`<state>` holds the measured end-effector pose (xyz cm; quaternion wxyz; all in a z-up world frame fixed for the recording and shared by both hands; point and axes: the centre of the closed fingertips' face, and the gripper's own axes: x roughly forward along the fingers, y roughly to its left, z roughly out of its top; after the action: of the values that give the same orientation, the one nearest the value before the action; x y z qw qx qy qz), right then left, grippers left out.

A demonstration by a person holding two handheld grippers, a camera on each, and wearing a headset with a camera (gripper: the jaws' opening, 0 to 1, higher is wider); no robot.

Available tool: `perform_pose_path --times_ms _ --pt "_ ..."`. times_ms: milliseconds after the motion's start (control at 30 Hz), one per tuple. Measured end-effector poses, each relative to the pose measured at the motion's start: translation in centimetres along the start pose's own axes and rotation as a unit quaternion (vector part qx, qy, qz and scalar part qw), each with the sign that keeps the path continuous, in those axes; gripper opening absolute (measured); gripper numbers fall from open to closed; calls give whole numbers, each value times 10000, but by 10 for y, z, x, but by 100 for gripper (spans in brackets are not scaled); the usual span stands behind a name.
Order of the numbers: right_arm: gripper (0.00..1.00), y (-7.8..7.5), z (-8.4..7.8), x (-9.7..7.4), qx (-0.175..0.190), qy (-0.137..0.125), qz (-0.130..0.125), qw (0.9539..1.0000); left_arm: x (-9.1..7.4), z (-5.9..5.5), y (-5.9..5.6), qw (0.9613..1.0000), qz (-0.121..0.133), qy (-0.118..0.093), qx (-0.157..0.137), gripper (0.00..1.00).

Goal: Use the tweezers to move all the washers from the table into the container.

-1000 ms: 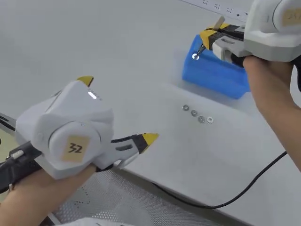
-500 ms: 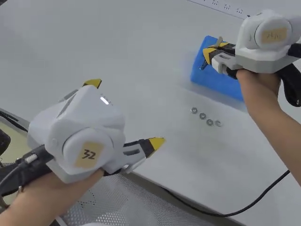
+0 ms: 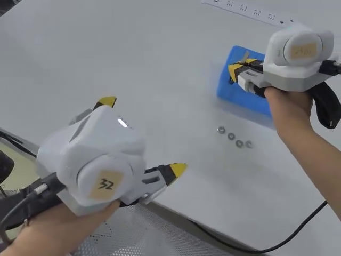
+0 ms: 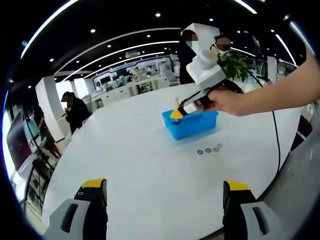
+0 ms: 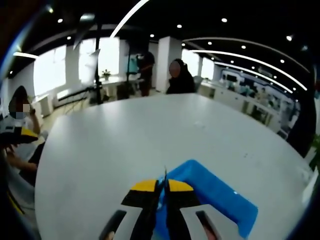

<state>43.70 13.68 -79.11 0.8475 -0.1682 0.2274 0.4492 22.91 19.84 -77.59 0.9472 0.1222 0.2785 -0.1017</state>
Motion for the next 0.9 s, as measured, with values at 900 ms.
perform_pose_path --times_ms 900 --pt "3 37 28 -74 116 -461 461 9978 -1 4 3 9999 69 -104 8 98"
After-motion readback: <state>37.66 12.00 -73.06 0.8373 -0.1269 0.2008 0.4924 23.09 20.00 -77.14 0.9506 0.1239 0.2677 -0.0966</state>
